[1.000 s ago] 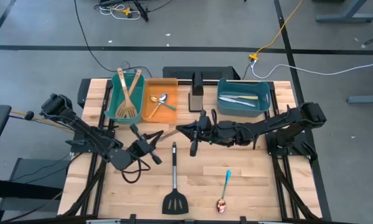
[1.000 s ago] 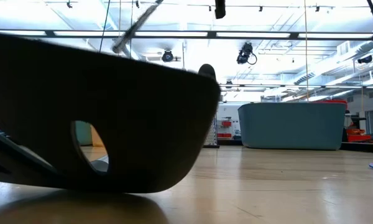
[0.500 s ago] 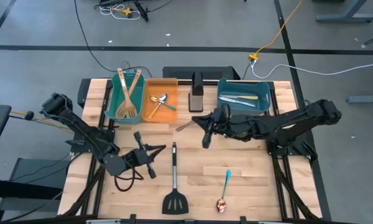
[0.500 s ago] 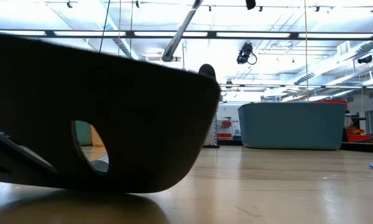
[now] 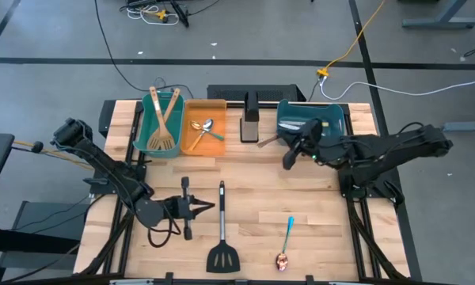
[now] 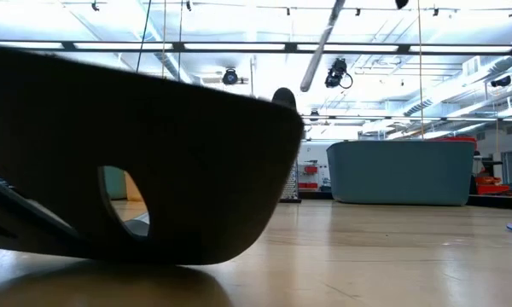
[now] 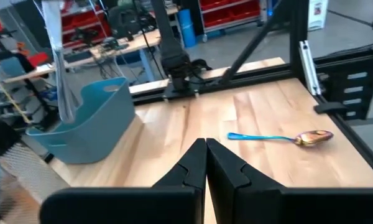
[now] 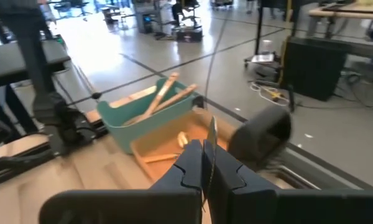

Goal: Pick & Place Kitchen Items
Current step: Put the silver table knife into the blue bin

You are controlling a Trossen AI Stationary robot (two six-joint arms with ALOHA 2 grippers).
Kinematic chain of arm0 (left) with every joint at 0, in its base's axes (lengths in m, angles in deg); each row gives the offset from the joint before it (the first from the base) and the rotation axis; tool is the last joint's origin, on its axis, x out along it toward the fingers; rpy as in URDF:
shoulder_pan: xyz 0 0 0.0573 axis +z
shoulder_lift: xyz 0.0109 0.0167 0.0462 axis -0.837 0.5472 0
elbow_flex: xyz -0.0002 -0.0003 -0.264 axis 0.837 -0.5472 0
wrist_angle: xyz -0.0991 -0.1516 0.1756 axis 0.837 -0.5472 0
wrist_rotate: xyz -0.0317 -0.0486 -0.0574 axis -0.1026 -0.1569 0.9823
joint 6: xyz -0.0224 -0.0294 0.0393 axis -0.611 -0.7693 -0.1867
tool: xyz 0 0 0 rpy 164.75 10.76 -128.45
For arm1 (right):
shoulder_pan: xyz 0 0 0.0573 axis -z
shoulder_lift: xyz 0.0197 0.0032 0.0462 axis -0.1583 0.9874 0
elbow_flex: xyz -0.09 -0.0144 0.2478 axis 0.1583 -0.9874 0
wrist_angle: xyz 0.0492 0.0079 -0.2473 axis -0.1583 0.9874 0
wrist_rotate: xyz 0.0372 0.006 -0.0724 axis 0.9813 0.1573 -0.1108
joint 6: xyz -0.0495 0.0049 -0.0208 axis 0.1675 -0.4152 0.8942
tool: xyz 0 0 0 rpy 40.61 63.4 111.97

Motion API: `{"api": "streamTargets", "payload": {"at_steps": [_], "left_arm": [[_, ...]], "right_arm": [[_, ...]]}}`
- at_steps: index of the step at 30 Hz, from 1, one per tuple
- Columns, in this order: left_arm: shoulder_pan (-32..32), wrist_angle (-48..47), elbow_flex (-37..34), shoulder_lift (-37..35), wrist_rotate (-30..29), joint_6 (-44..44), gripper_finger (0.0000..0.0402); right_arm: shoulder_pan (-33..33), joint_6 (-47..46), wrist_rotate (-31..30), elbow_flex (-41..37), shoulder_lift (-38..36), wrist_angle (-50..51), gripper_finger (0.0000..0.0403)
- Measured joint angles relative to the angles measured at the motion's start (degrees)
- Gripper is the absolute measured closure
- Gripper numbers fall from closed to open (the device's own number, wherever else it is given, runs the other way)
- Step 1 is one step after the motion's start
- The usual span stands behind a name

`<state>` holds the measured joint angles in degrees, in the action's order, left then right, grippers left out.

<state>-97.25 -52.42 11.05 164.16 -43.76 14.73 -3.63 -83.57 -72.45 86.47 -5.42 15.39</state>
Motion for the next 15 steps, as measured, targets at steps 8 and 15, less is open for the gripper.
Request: {"api": "streamTargets", "payload": {"at_steps": [8,15], "left_arm": [[0.0,-1.2,0.0,0.0,3.7,-2.9,0.0388],[0.0,-1.5,0.0,0.0,3.8,-2.9,0.0388]], "right_arm": [[2.9,-4.4,-3.8,0.0,-4.9,12.6,0.0396],[7.3,-10.0,-3.7,0.0,-7.6,24.4,0.0396]]}}
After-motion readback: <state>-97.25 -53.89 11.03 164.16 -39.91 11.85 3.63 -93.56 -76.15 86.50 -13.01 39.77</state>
